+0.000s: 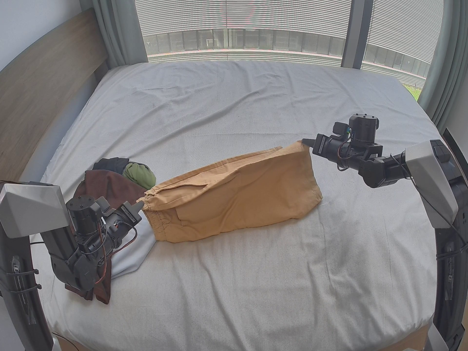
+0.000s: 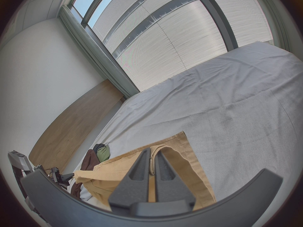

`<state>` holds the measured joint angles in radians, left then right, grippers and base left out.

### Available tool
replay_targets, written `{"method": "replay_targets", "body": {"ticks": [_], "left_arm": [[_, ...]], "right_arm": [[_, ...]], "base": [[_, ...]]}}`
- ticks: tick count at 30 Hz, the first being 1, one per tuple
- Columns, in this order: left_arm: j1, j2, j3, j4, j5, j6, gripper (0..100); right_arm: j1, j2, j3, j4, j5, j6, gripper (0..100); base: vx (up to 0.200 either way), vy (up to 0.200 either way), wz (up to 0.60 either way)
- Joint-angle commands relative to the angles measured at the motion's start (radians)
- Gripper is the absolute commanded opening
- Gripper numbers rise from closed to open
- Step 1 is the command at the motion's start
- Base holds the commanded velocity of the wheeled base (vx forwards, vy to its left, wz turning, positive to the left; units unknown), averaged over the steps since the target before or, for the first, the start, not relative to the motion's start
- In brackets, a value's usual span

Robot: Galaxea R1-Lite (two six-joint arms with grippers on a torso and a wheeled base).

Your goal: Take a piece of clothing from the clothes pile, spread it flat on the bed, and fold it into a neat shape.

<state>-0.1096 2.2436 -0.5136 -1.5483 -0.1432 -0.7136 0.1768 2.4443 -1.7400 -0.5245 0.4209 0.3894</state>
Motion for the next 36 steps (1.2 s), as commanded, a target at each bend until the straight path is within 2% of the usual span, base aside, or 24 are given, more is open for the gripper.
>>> {"method": "replay_targets", "body": {"ticks": [1, 11, 12, 13, 18, 25, 31, 36], "left_arm": [[0.008, 0.017, -0.011, -0.001, -0.001, 0.0, 0], [0.022, 0.019, -0.022, -0.001, -0.009, -0.015, 0], [0.022, 0.021, -0.025, -0.001, -0.009, -0.017, 0], [0.024, 0.021, -0.029, -0.001, -0.01, -0.017, 100], [0.03, 0.027, -0.065, -0.001, 0.004, -0.04, 100], [0.054, 0.021, -0.074, -0.001, 0.004, -0.04, 100], [0.044, -0.002, -0.06, -0.001, 0.004, -0.04, 100], [0.021, -0.05, -0.028, 0.001, 0.002, -0.041, 100]], "right_arm": [[0.004, 0.004, -0.018, 0.001, 0.001, 0.0, 0], [0.006, 0.036, -0.07, 0.014, 0.001, 0.0, 0], [0.006, 0.045, -0.09, 0.02, 0.001, 0.0, 100], [0.006, 0.052, -0.105, 0.02, -0.001, 0.002, 100], [0.01, 0.09, -0.173, 0.017, -0.039, 0.013, 100], [0.013, 0.064, -0.148, 0.017, -0.043, 0.016, 100], [0.026, -0.064, 0.068, -0.008, -0.042, 0.014, 100], [0.043, -0.156, 0.275, -0.12, -0.036, 0.011, 100]], "base": [[0.0, 0.0, 0.0], [0.0, 0.0, 0.0], [0.0, 0.0, 0.0], [0.0, 0.0, 0.0], [0.0, 0.0, 0.0], [0.0, 0.0, 0.0], [0.0, 0.0, 0.0], [0.0, 0.0, 0.0]]}}
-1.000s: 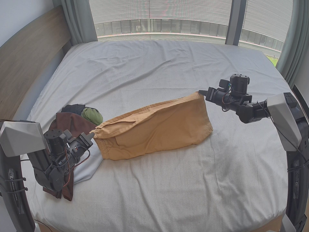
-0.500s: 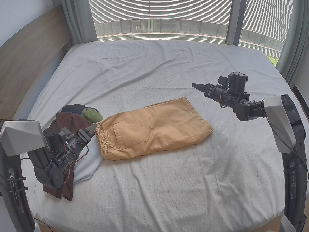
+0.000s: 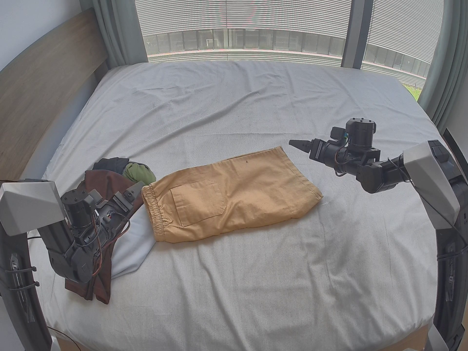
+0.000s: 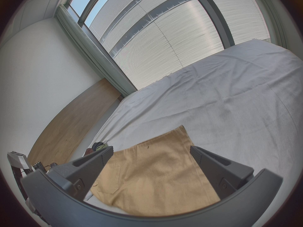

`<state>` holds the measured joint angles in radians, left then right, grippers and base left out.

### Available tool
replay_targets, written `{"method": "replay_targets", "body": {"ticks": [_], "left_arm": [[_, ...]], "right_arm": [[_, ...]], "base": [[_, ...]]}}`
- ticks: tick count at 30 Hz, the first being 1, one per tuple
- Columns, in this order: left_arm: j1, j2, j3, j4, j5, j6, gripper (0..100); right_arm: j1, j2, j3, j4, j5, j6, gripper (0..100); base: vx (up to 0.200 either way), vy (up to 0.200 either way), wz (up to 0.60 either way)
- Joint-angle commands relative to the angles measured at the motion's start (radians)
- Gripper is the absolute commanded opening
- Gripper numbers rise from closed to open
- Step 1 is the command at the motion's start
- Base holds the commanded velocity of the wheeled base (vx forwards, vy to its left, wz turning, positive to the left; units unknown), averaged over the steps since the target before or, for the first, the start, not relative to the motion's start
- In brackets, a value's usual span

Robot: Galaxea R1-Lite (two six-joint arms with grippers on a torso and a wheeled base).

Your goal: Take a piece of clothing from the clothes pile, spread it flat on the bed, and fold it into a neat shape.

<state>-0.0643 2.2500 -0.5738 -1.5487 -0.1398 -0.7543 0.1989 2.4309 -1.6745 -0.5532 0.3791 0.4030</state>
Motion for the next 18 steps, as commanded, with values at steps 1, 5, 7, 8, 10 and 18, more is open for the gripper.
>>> {"method": "replay_targets", "body": {"ticks": [1, 5, 7, 8, 10, 18], "left_arm": [[-0.042, -0.07, 0.045, -0.001, -0.001, 0.0, 100], [-0.092, -0.078, 0.075, -0.001, 0.0, 0.009, 100], [-0.101, -0.079, 0.08, -0.001, 0.002, 0.013, 100], [-0.101, -0.079, 0.08, -0.001, 0.002, 0.013, 100], [-0.118, -0.082, 0.1, -0.001, 0.0, 0.041, 100], [-0.129, -0.081, 0.137, -0.001, 0.0, 0.122, 100]], "right_arm": [[0.025, -0.165, 0.272, -0.132, 0.006, -0.003, 100], [0.043, -0.211, 0.409, -0.202, 0.006, 0.002, 100], [0.045, -0.216, 0.444, -0.218, 0.004, 0.002, 100], [0.045, -0.216, 0.444, -0.218, 0.004, 0.002, 100], [0.048, -0.21, 0.544, -0.289, -0.002, -0.009, 100], [0.045, -0.15, 0.694, -0.468, 0.004, -0.023, 100]], "base": [[0.0, 0.0, 0.0], [0.0, 0.0, 0.0], [0.0, 0.0, 0.0], [0.0, 0.0, 0.0], [0.0, 0.0, 0.0], [0.0, 0.0, 0.0]]}}
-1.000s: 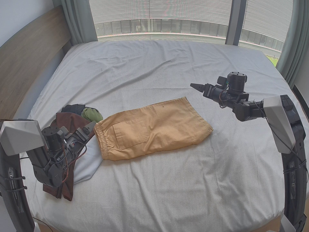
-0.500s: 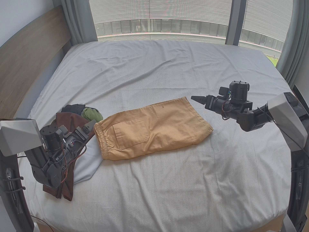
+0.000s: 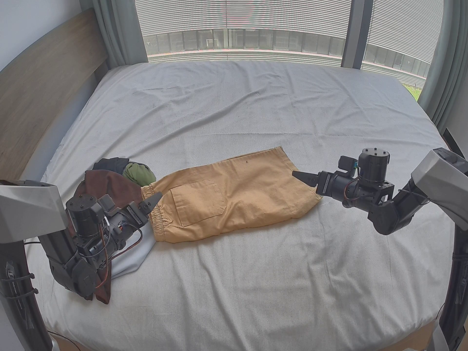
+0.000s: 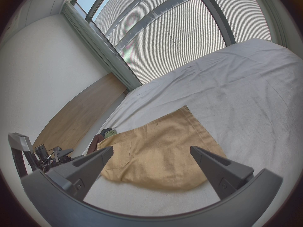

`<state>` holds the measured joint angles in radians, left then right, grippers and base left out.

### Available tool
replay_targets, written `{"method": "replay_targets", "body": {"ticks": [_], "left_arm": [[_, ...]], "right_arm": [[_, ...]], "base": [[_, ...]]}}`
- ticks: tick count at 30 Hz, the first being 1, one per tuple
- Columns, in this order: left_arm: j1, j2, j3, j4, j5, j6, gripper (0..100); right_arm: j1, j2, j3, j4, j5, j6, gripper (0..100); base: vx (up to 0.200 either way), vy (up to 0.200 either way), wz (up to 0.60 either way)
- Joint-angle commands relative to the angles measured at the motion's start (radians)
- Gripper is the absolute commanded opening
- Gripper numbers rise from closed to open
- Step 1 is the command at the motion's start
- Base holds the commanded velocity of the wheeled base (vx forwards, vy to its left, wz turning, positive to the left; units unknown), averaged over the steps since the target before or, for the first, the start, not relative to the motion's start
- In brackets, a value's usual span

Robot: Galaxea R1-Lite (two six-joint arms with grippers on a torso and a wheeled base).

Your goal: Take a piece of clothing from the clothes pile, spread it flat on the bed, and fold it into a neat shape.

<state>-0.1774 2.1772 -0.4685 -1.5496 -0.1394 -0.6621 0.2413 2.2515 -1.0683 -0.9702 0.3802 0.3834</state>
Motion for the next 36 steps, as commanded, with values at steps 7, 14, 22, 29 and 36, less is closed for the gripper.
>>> {"method": "replay_targets", "body": {"ticks": [7, 14, 22, 29, 36], "left_arm": [[-0.014, -0.001, 0.034, -0.001, 0.0, 0.061, 100], [-0.017, 0.016, 0.036, -0.001, 0.0, 0.062, 100], [-0.014, 0.03, 0.039, -0.001, 0.001, 0.088, 100], [-0.011, 0.03, 0.039, -0.001, 0.001, 0.09, 100], [-0.011, 0.03, 0.039, -0.001, 0.001, 0.09, 100]], "right_arm": [[-0.004, 0.042, 0.1, -0.079, 0.005, -0.001, 100], [0.0, 0.079, 0.093, -0.076, 0.0, 0.011, 100], [0.003, 0.117, 0.088, -0.038, -0.001, 0.012, 100], [0.001, 0.177, 0.064, -0.036, -0.001, 0.012, 100], [0.009, 0.22, 0.024, -0.013, -0.003, 0.023, 100]], "base": [[0.0, 0.0, 0.0], [0.0, 0.0, 0.0], [0.0, 0.0, 0.0], [0.0, 0.0, 0.0], [0.0, 0.0, 0.0]]}}
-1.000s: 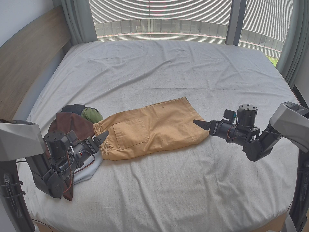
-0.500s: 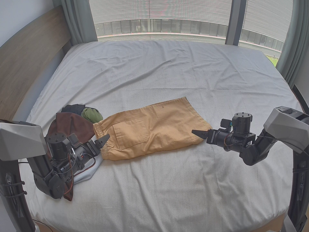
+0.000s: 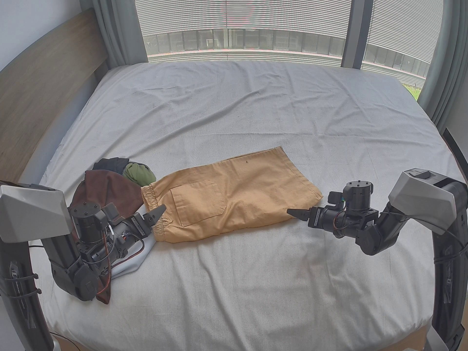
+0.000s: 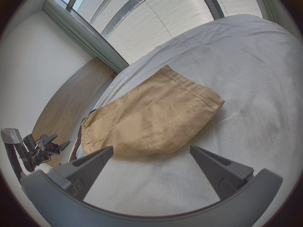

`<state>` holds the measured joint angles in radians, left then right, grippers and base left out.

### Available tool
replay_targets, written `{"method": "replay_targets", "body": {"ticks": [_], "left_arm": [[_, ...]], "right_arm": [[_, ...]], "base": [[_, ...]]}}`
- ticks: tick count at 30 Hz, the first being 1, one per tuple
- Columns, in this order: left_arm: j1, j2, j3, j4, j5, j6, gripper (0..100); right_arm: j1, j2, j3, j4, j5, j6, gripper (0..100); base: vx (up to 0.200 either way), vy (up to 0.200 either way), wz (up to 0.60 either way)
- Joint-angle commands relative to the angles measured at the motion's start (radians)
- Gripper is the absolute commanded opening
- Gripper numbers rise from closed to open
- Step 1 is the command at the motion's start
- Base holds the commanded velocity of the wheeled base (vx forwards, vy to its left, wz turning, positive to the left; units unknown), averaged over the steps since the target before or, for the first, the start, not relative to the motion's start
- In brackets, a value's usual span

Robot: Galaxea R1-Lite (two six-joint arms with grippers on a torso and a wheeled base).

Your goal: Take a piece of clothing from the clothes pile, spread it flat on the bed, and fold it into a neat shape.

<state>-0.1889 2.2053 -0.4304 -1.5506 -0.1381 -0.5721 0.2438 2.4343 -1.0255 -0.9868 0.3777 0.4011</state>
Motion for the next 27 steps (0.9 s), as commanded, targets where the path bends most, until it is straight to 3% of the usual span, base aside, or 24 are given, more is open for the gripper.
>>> {"method": "replay_targets", "body": {"ticks": [1, 8, 27], "left_arm": [[0.0, 0.002, 0.001, 0.0, 0.0, 0.0, 100], [0.002, 0.002, -0.001, 0.0, 0.0, 0.0, 100], [0.003, 0.004, -0.001, 0.0, 0.0, 0.0, 100]], "right_arm": [[0.011, 0.043, -0.025, 0.004, -0.002, 0.016, 100], [0.028, 0.086, -0.062, 0.002, -0.003, 0.056, 100], [0.091, 0.232, -0.261, 0.004, -0.086, 0.085, 100]], "base": [[0.0, 0.0, 0.0], [0.0, 0.0, 0.0], [0.0, 0.0, 0.0]]}}
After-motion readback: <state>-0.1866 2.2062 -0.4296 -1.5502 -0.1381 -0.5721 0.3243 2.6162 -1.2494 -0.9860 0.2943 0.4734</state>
